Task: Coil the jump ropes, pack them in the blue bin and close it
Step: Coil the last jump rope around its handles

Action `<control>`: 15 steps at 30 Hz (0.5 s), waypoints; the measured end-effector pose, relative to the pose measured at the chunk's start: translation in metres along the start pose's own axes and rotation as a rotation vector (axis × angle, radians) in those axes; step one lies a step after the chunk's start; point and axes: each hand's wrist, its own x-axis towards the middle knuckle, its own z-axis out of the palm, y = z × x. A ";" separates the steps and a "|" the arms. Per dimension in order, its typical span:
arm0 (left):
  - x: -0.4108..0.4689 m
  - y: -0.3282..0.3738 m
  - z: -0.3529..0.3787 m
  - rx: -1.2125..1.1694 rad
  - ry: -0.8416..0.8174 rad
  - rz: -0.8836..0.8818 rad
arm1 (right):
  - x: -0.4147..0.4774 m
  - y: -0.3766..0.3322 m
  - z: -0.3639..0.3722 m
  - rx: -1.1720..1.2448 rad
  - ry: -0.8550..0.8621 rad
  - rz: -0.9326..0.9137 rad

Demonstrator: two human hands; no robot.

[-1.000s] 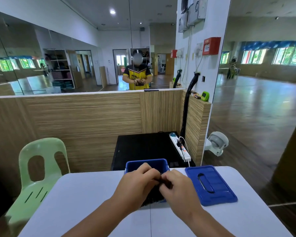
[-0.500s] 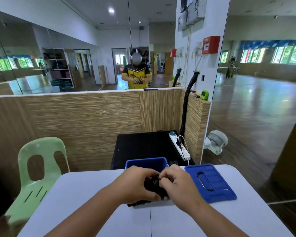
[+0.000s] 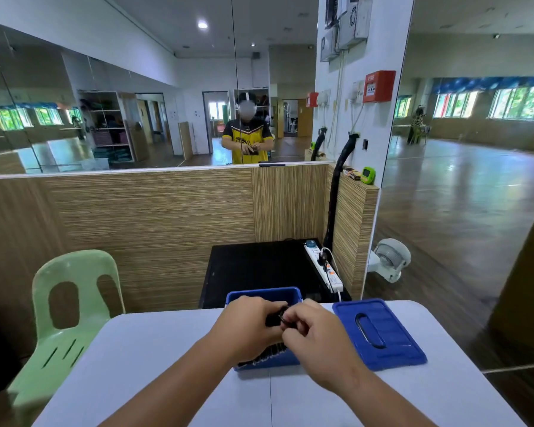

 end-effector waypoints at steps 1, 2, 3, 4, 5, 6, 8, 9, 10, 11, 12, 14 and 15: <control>0.000 0.000 -0.001 -0.010 0.004 0.000 | -0.001 -0.002 0.000 0.007 0.001 -0.011; 0.000 0.001 -0.002 -0.016 0.008 -0.001 | -0.002 -0.004 0.000 0.012 0.002 -0.028; 0.000 0.002 -0.004 -0.018 0.014 -0.004 | -0.002 -0.006 0.001 0.009 -0.002 -0.047; 0.000 0.002 -0.005 -0.020 0.020 -0.011 | -0.003 -0.008 0.001 0.003 -0.007 -0.063; 0.000 0.002 -0.006 -0.026 0.026 -0.017 | -0.003 -0.009 0.001 -0.001 -0.011 -0.073; 0.000 0.003 -0.007 -0.030 0.033 -0.022 | -0.003 -0.011 0.001 -0.001 -0.011 -0.079; 0.000 0.003 -0.008 -0.034 0.042 -0.031 | -0.002 -0.012 0.000 -0.004 -0.005 -0.090; 0.000 0.002 -0.007 -0.035 0.047 -0.027 | -0.002 -0.011 0.000 -0.011 -0.001 -0.096; 0.000 0.001 -0.005 -0.027 0.054 -0.019 | -0.001 -0.010 -0.001 -0.023 0.002 -0.105; 0.000 0.001 -0.005 -0.014 0.064 -0.012 | 0.000 -0.009 -0.001 -0.043 0.001 -0.117; -0.001 0.001 -0.004 -0.013 0.073 -0.014 | 0.001 -0.009 -0.002 -0.070 -0.005 -0.130; -0.002 0.001 -0.002 -0.034 0.088 -0.016 | 0.002 -0.008 -0.004 -0.122 -0.016 -0.170; -0.002 0.000 -0.002 -0.052 0.093 -0.012 | 0.002 -0.008 -0.006 -0.132 -0.009 -0.195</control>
